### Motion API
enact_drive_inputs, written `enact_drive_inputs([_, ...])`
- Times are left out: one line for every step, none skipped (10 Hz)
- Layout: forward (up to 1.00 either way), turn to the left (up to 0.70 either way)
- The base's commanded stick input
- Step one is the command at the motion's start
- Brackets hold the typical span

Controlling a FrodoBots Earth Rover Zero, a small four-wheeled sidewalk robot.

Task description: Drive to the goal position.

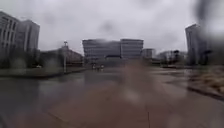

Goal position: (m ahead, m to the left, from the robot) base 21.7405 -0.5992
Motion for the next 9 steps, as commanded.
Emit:
enact_drive_inputs([1.00,0.00])
enact_drive_inputs([1.00,0.00])
enact_drive_inputs([1.00,0.00])
enact_drive_inputs([1.00,0.00])
enact_drive_inputs([1.00,0.00])
enact_drive_inputs([1.00,0.00])
enact_drive_inputs([1.00,0.00])
enact_drive_inputs([1.00,0.00])
enact_drive_inputs([1.00,0.00])
